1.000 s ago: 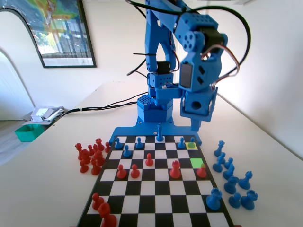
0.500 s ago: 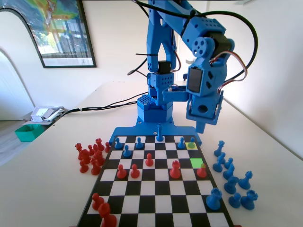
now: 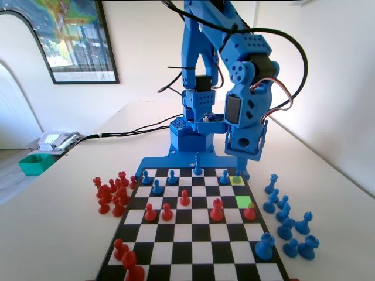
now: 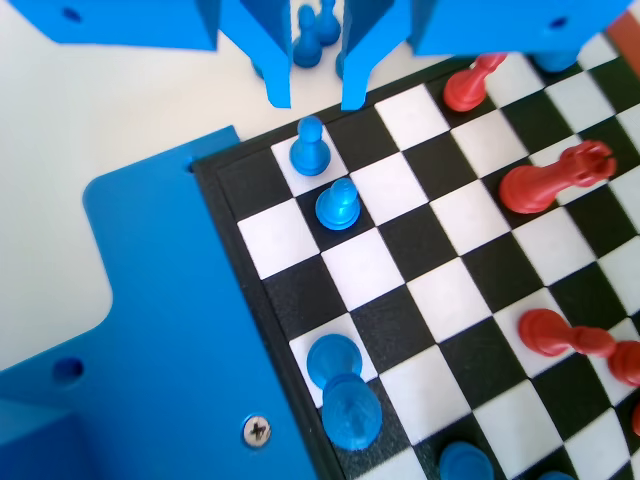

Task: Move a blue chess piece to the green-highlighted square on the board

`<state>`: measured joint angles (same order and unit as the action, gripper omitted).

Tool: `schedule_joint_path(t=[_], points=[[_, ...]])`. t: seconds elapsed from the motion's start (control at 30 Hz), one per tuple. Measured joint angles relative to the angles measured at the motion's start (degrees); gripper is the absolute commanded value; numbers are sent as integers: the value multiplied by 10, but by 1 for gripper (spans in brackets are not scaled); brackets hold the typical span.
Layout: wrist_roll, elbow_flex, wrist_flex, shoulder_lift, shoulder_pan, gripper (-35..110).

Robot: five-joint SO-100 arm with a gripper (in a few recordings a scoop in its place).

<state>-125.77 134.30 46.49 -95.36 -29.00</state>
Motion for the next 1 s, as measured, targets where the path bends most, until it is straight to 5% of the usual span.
schedule_joint_path(t=[1.0], points=[[-20,31,-65,28,1,9]])
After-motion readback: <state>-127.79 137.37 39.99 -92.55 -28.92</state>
